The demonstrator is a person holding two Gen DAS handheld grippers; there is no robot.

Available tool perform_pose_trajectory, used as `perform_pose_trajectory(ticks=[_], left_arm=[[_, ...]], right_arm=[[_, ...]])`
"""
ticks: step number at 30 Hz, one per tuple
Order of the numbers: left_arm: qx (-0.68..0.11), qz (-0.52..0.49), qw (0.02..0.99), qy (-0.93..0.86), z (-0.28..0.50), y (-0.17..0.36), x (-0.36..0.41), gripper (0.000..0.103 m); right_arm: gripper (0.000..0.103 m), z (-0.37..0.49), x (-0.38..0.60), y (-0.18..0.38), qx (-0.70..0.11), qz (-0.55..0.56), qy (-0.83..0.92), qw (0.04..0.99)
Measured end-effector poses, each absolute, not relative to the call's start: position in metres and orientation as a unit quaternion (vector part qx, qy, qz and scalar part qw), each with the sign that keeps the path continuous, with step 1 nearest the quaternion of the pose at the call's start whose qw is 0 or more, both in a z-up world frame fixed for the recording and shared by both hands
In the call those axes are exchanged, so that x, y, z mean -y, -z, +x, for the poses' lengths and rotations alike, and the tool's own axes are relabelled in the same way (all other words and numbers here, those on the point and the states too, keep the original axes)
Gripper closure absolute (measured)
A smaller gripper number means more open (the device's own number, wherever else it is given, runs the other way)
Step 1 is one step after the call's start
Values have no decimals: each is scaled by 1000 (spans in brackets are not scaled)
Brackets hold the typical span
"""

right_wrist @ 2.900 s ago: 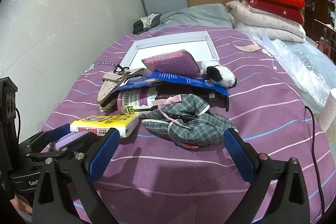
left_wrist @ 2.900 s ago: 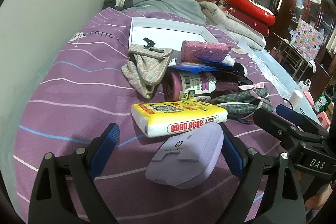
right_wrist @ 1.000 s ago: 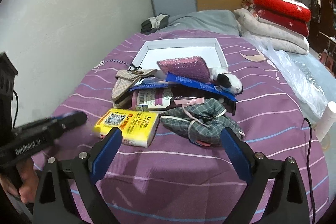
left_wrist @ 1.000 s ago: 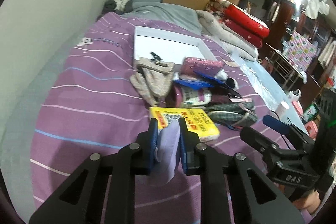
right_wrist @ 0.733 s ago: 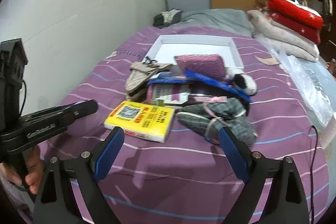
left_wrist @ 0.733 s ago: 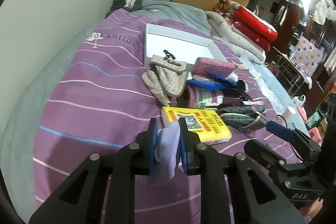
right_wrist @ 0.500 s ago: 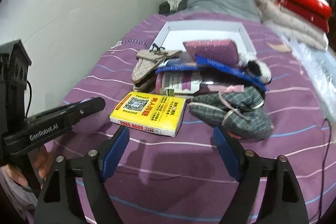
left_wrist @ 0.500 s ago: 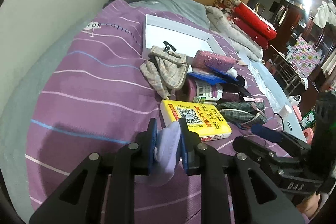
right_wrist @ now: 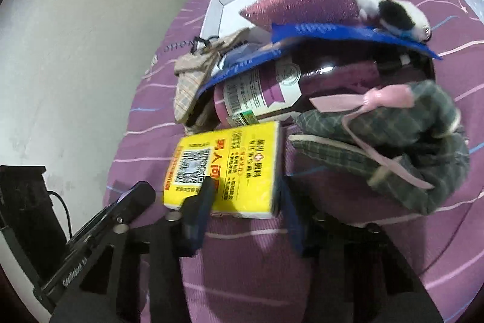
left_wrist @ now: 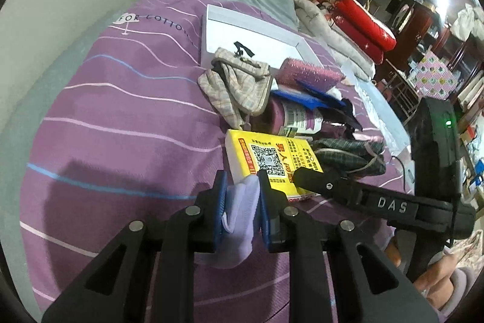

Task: Organize soft objects
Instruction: 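Grasp the yellow printed tissue pack with the right gripper and lift, then carry the yellow pack into the white tray and release it while the left gripper carries the sponge over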

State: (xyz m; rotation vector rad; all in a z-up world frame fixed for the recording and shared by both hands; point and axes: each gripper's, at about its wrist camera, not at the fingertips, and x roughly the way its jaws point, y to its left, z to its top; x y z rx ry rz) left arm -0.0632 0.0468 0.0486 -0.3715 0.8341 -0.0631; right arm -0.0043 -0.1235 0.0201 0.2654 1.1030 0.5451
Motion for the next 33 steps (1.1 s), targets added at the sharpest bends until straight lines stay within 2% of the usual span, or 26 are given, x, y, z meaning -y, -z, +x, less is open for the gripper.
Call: perform_pose_trajectory(ticks=[1,3,9,19,23,33], left_arm=[[-402,-174,898,30,-63,-49,-45,82],[-401,-168,900,27,-64,-50,-43,82],[-395,-171,902,22,-63,-57,-47,82],[-361,-184,914,24,-49,-101,-64,82],[-339,-160,927,3,-31,-125,-66,82],[-286,-145,947,-19,59,-195,-63,82]], right_arm=[[71,-7,121,-20,-510,115,-254,814],[81,-11,119,-21,-499,97,-253,823],[88,-21,124,-32,-477,93,-269,832],[89,-18,140,-84,-437,132,-314,832],[89,-4,148,-108,-420,133,-309,843],[89,91,160,-187,-402,150,-222,875]])
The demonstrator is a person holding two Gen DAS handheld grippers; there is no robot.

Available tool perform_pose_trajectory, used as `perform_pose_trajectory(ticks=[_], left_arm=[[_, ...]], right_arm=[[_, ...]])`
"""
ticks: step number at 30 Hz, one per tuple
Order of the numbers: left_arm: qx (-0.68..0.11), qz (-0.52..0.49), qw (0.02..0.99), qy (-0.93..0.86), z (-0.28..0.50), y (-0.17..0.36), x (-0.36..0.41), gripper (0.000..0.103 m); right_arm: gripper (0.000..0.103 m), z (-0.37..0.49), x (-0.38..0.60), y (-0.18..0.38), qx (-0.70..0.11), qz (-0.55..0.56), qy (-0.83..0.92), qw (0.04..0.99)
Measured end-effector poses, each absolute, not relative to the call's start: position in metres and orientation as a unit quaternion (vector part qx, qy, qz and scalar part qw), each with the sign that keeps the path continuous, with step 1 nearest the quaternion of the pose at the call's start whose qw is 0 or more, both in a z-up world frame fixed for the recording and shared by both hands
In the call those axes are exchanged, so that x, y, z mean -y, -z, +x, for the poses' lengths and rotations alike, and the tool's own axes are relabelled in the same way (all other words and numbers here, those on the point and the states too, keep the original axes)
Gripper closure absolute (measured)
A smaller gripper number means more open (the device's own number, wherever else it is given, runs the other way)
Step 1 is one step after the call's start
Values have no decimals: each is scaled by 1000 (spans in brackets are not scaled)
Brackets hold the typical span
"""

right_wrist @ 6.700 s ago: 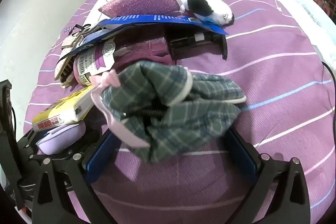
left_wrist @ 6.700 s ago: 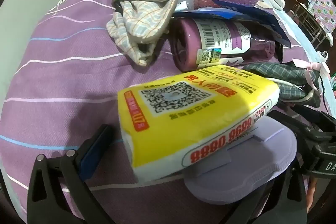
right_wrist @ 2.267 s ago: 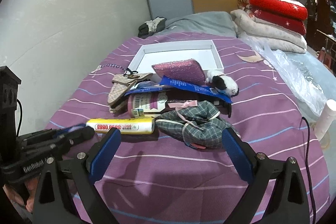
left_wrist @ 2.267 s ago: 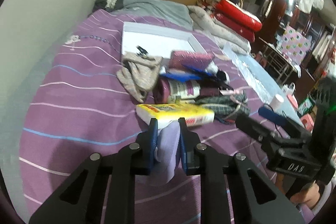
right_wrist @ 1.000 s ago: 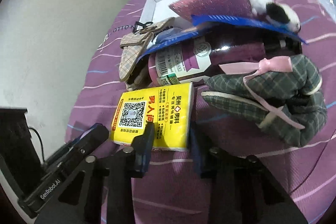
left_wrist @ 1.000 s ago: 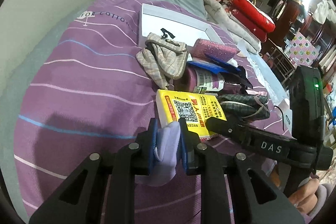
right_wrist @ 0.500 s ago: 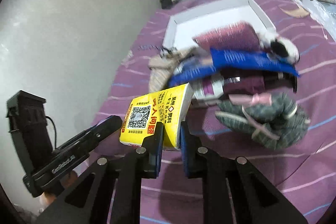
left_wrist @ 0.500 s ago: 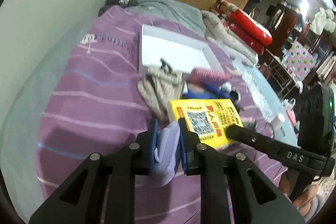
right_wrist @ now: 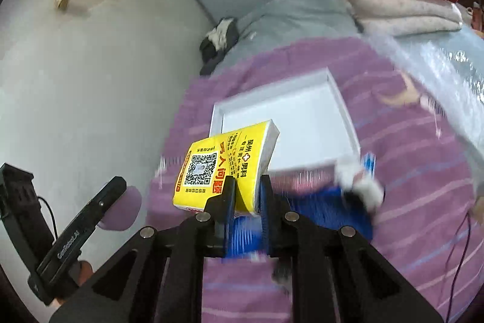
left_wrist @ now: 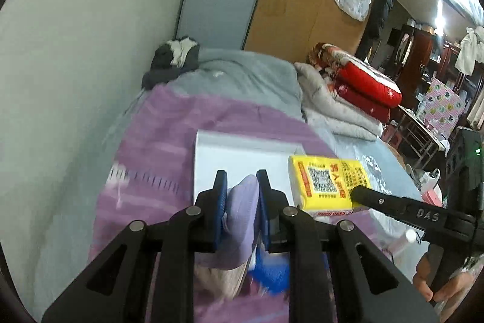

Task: Organize soft objects
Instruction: 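Carry the yellow pack into the white tray and release it while the left gripper carries the sponge over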

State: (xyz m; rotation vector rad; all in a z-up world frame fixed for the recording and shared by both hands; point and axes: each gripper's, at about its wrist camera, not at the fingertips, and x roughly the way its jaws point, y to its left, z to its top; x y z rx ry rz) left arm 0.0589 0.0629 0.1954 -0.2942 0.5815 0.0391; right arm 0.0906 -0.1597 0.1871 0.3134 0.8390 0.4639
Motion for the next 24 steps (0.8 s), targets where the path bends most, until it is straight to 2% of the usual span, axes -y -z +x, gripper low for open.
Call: perform_pose_trajectory(ticks=[6,10,17,24], left_arm=[[-261,-146,954,-17,102,-220,-57,82],[-241,-142,959,-32,124,-212,-52,82],[-275,-182,943,-43,161,-164,-46,82],[-290,-321,896,104,192,-144,-38,82]], right_arm=[[89,135,172,-230,-348,171,-217,896],[89,160,183,-231,-340,176,-211,899],[89,182,203,-172,-365,200,-200,887],[89,215,199,-102,-442,159,-178,865]])
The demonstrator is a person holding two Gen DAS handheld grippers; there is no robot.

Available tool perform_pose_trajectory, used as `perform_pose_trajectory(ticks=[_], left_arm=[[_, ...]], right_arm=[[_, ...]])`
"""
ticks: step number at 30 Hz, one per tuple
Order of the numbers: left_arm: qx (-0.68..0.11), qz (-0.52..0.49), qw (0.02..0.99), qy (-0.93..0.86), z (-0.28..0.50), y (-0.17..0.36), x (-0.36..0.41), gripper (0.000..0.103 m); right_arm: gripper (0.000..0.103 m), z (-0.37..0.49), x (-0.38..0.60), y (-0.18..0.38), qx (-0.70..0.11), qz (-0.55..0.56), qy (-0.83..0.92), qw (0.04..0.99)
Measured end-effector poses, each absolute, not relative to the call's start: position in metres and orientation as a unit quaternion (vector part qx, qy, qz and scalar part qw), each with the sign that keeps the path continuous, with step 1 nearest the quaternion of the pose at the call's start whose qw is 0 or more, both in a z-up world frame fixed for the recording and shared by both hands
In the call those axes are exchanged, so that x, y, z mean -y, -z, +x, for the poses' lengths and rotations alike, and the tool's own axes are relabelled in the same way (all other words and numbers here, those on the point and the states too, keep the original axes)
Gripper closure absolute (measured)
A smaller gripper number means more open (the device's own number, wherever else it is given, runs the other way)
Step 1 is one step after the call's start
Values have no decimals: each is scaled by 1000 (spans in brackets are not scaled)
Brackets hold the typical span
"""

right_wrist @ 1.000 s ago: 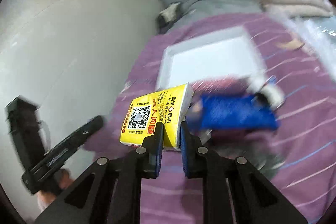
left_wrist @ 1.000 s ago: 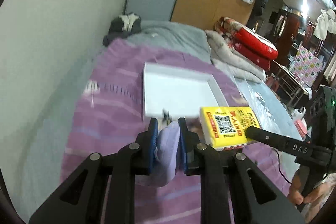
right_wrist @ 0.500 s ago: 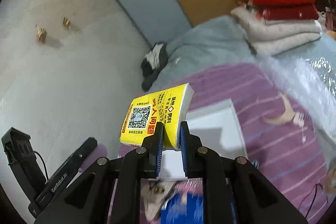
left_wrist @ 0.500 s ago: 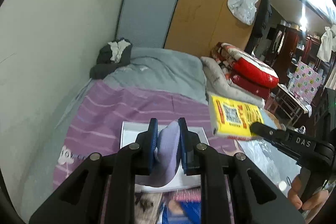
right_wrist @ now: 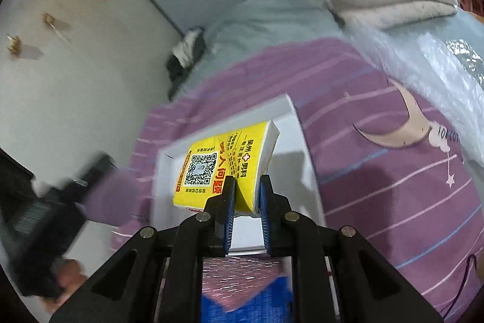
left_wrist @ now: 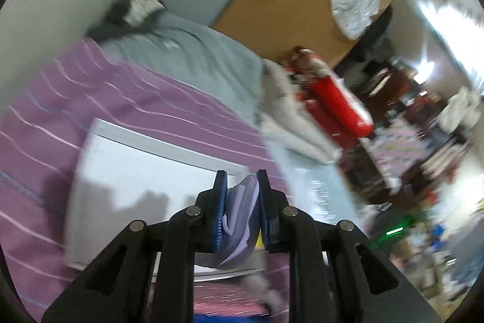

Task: Organize soft objects
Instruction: 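Carry the yellow pack into the white tray and release it while the left gripper carries the sponge over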

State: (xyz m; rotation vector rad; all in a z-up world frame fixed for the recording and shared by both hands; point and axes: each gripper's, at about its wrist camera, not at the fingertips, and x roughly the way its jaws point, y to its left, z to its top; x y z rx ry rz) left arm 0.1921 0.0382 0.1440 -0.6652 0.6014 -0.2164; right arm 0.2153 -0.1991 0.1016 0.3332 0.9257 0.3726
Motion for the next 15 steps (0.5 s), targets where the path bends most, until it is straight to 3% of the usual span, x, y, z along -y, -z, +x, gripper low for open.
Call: perform_pose_trajectory(ticks=[5,15], left_arm=[[-317,-378,856,154,217,-118,-25,82],[-379,-496,755,204,247,-51,-17,82]], right_arm=[[89,225,186,-61,-492,102,-182,845],[84,219,178,-43,-517,13,-144,844]])
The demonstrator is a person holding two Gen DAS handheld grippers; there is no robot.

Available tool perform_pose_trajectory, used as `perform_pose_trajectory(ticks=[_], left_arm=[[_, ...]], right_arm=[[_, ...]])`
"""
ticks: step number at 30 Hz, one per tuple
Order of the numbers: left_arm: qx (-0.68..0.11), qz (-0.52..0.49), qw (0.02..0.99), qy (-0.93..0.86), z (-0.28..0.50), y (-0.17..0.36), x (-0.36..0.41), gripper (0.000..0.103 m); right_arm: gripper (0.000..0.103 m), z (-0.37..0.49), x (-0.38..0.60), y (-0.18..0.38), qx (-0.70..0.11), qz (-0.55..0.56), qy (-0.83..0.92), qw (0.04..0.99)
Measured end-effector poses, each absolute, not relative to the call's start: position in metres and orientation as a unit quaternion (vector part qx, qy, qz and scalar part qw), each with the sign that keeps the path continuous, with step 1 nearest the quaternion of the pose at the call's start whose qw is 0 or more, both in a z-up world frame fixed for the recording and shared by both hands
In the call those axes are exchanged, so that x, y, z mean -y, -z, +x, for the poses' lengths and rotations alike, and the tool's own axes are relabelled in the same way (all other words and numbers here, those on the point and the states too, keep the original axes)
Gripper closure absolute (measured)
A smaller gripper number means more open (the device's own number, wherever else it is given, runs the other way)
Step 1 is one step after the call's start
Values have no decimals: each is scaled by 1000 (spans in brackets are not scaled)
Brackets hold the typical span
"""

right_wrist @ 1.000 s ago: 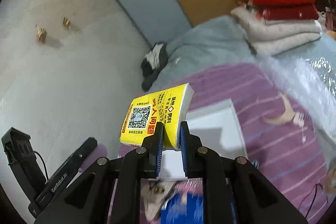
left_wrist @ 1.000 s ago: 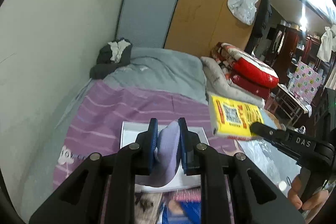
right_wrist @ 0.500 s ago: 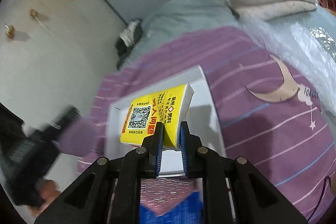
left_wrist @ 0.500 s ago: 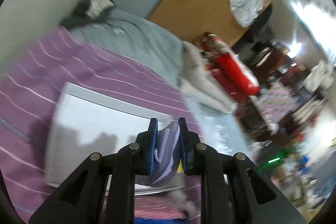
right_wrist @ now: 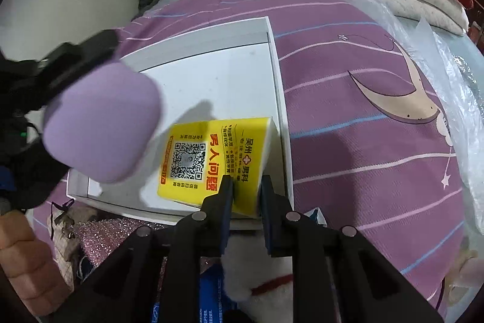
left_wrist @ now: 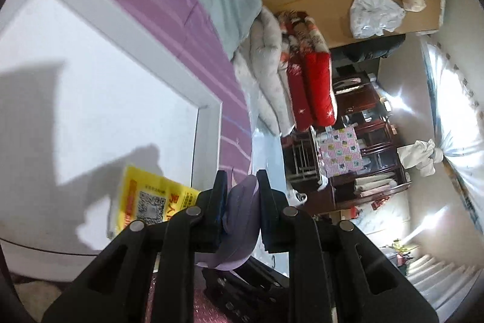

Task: Organize soft objects
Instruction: 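Carry the yellow pack into the white tray and release it while the left gripper carries the sponge over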

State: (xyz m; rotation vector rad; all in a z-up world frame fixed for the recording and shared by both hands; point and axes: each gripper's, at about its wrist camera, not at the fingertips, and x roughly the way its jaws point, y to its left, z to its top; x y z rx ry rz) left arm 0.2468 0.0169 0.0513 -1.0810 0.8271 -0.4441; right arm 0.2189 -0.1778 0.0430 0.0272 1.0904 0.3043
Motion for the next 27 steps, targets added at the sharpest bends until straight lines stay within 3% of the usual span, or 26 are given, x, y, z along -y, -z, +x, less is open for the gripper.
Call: perform_pose_trajectory(ticks=[10,20,22,26,27], left_arm=[[-415,-484,747,188,247,-35,-9,82],[-445,-437,769,139,262,-22,22,82],[-449,-409,787,106,259,-24,24,67],[-458,-331,824,28,249,-39,25,47],[-462,-320,827,25,247,-41,26,38]], right_arm=[[59,205,206,-80,-492,62,-115,861],[58,207,239,-85,-484,120,-93,862],[58,207,243,-84,-485,127,-88,861],[58,207,247,-83,-485,130,-79,861],[58,207,248,-83,-485,131,-78,861]])
